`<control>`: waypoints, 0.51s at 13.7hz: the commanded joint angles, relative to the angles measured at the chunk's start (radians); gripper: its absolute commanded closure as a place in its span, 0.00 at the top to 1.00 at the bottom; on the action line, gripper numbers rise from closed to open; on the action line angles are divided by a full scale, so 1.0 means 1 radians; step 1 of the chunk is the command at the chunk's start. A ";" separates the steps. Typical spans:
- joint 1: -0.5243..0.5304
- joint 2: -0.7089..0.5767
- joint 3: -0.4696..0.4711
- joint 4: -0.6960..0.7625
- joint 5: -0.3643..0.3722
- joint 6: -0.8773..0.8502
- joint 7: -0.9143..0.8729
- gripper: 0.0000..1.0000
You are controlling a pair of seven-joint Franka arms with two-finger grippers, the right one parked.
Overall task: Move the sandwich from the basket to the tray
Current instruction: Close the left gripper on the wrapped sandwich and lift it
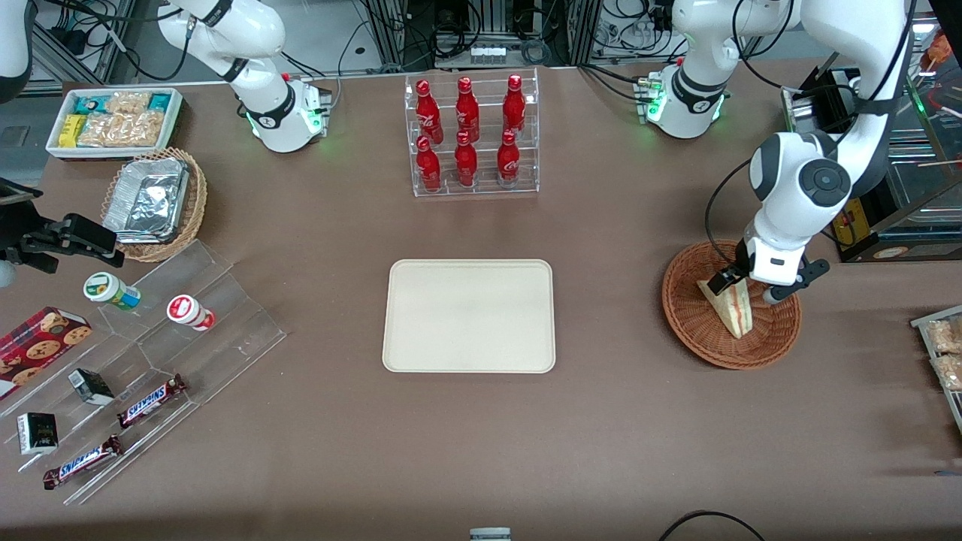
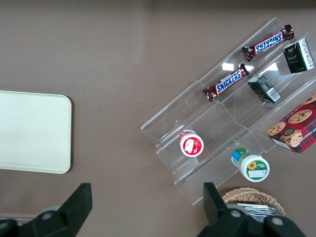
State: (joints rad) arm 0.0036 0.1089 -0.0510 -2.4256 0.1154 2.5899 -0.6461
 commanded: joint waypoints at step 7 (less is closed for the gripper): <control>0.025 0.011 -0.007 -0.020 0.029 0.016 -0.001 0.00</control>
State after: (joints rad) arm 0.0109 0.1313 -0.0506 -2.4320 0.1229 2.5977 -0.6453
